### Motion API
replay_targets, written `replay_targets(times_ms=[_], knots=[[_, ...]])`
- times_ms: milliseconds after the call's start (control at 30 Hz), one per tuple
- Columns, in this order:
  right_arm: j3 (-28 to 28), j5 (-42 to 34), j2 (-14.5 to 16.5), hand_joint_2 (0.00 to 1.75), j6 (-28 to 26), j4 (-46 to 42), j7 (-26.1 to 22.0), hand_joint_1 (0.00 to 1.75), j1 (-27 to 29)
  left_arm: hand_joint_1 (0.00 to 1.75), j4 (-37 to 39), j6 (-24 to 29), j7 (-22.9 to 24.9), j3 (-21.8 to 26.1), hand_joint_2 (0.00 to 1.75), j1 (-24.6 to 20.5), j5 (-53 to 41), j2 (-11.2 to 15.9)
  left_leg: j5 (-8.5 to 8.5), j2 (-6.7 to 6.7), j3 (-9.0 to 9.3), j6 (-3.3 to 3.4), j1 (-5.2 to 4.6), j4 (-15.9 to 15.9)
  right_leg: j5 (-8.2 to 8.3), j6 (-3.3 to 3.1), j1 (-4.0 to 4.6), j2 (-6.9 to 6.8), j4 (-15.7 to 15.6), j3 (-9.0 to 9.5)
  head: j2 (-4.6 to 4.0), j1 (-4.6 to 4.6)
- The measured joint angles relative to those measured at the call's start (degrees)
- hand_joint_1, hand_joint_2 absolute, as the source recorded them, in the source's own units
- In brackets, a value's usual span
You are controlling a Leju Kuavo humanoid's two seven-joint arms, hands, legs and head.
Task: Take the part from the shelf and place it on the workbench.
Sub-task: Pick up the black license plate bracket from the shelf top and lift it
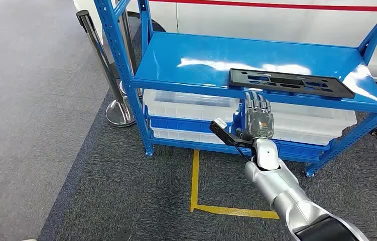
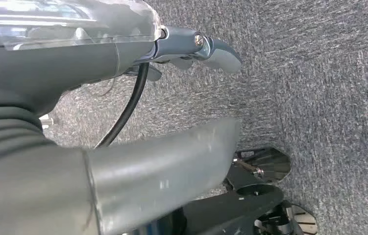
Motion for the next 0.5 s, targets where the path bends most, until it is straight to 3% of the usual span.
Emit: replay_targets(times_ms=[500], knots=[[-3.15,8.55,-4.36,1.75,0.11,1.28,2.79,0.0,-1.2,0.0,0.19,-0.01,0.82,-0.39,0.0,0.28,0.02,0.0,0.0,0.0,-0.07,0.01,0.0,0.04,0.02,0.04,-0.01,0.0,0.0,-0.02,0.0,0.0]])
